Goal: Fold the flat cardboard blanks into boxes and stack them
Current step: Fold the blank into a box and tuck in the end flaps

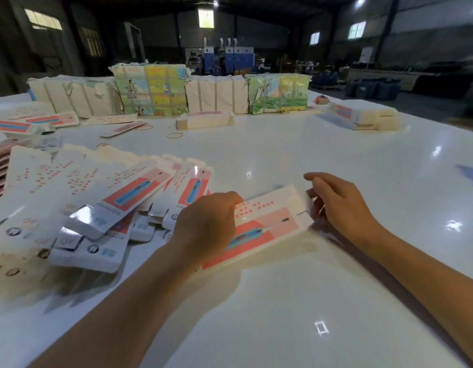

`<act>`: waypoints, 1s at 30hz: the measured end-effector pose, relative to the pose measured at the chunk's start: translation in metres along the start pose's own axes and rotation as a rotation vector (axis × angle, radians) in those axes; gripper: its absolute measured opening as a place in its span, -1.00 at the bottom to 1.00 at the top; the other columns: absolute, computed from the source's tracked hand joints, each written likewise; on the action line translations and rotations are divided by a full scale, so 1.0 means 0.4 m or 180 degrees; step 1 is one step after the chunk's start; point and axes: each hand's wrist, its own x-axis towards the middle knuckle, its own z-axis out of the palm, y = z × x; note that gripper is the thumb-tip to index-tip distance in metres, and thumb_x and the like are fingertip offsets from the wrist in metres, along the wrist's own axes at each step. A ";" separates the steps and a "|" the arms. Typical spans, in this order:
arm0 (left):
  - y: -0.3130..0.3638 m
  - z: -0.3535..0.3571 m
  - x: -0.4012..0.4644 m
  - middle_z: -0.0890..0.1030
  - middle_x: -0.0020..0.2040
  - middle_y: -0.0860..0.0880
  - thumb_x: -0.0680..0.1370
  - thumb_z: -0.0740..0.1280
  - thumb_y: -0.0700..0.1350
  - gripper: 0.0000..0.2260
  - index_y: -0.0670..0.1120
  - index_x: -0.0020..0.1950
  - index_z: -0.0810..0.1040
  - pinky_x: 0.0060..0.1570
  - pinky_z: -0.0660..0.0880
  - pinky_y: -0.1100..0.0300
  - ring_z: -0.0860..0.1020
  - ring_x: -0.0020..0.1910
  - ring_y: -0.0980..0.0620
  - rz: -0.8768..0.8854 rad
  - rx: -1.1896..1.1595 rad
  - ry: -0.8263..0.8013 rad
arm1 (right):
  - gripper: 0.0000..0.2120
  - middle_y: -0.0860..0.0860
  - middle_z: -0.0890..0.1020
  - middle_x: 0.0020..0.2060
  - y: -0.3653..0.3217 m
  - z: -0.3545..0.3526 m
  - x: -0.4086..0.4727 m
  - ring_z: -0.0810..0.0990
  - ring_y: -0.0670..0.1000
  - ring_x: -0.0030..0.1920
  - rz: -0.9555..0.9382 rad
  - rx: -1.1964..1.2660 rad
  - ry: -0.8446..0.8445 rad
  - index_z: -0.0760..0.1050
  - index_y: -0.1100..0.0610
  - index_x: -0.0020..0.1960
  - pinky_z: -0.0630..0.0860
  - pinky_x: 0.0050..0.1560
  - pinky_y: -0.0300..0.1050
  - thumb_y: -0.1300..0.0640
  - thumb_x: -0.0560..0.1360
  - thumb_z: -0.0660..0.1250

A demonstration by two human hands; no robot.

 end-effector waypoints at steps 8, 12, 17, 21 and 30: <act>0.010 0.018 -0.009 0.52 0.10 0.10 0.39 0.00 0.46 -0.33 0.06 0.30 0.41 -0.26 0.38 0.22 0.46 -0.02 0.12 0.0231 0.0359 -0.0087 | -0.81 0.28 0.52 -0.41 0.002 -0.006 -0.002 0.31 0.03 -0.61 0.0592 0.1003 -0.0533 0.45 0.48 -0.09 0.19 -0.65 -0.25 0.33 0.56 0.20; 0.015 0.024 -0.010 0.46 0.15 0.13 0.29 0.17 0.50 -0.22 0.07 0.37 0.25 -0.17 0.28 0.21 0.34 -0.03 0.17 0.0358 0.0947 -0.0343 | -0.81 0.24 0.54 -0.42 0.010 -0.008 -0.004 0.32 0.01 -0.59 0.0622 0.1330 -0.0484 0.54 0.37 -0.10 0.20 -0.65 -0.26 0.30 0.57 0.20; 0.013 0.003 -0.002 0.45 -0.12 0.19 0.31 0.29 0.42 -0.45 0.12 0.14 0.40 -0.36 0.25 0.26 0.41 -0.21 0.14 -0.0286 0.0042 -0.0030 | -0.85 0.08 0.56 -0.35 -0.003 -0.007 -0.010 0.44 0.00 -0.53 0.0282 0.1034 0.0342 0.57 0.17 -0.15 0.36 -0.56 -0.21 0.21 0.56 0.27; 0.004 -0.013 0.000 0.35 -0.27 0.26 0.33 0.28 0.42 -0.56 0.17 -0.01 0.32 -0.42 0.21 0.30 0.38 -0.33 0.22 -0.0431 -0.0170 -0.0051 | -0.82 -0.06 0.57 -0.41 -0.026 -0.003 -0.039 0.47 -0.09 -0.51 -0.0310 0.0477 0.0626 0.60 0.05 -0.17 0.43 -0.45 -0.29 0.23 0.55 0.29; 0.028 -0.003 -0.009 0.34 -0.29 0.26 0.33 0.31 0.40 -0.59 0.18 -0.04 0.32 -0.43 0.20 0.34 0.36 -0.35 0.26 -0.0349 -0.0105 -0.0094 | -0.74 0.02 0.55 -0.24 -0.053 0.026 -0.068 0.50 -0.12 -0.44 -0.0723 0.0155 0.0323 0.55 -0.03 -0.26 0.41 -0.37 -0.36 0.26 0.53 0.31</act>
